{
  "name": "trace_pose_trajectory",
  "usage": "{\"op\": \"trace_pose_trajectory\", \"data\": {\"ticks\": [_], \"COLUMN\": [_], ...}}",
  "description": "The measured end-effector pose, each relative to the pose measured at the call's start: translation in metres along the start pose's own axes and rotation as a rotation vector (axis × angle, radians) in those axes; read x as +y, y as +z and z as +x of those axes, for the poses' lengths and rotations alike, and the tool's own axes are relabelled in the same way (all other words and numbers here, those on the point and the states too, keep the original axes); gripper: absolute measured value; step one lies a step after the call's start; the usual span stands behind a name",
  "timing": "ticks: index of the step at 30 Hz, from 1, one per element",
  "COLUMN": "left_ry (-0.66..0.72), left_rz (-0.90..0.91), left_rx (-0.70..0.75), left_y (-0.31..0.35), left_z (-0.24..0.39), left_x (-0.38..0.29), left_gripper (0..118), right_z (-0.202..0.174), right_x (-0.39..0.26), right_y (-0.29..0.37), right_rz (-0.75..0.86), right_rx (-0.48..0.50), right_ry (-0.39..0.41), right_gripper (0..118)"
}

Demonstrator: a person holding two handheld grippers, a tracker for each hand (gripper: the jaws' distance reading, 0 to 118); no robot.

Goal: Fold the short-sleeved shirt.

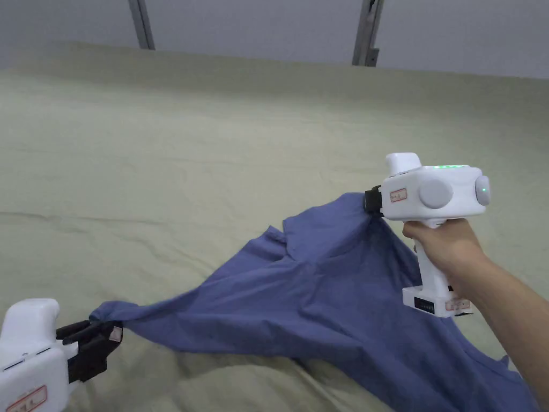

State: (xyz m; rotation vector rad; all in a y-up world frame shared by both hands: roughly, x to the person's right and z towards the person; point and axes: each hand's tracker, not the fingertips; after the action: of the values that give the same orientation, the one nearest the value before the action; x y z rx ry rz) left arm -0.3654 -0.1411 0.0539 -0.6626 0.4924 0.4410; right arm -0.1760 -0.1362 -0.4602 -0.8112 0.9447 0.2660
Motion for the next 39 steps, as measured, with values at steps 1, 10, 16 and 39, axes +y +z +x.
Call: {"op": "trace_pose_trajectory", "data": {"ticks": [1, 10, 16, 39], "left_ry": [0.009, 0.019, 0.014, -0.274], "left_rz": [0.008, 0.181, 0.325, 0.832], "left_rx": [-0.002, -0.008, -0.014, -0.022], "left_y": [0.003, 0.035, 0.068, 0.353], "left_z": [0.002, 0.039, 0.058, 0.162], "left_x": [0.002, 0.054, 0.100, 0.196], "left_gripper": [6, 6, 6, 6], "right_z": [-0.001, -0.002, -0.005, -0.058], "right_x": [0.001, 0.002, -0.005, -0.058], "right_y": [0.016, 0.195, 0.335, 0.643], "right_rz": [0.049, 0.368, 0.612, 1.189], "right_rx": [-0.010, -0.026, -0.043, -0.098], "right_ry": [0.004, -0.062, -0.119, -0.153], "right_gripper": [5, 4, 4, 4]}}
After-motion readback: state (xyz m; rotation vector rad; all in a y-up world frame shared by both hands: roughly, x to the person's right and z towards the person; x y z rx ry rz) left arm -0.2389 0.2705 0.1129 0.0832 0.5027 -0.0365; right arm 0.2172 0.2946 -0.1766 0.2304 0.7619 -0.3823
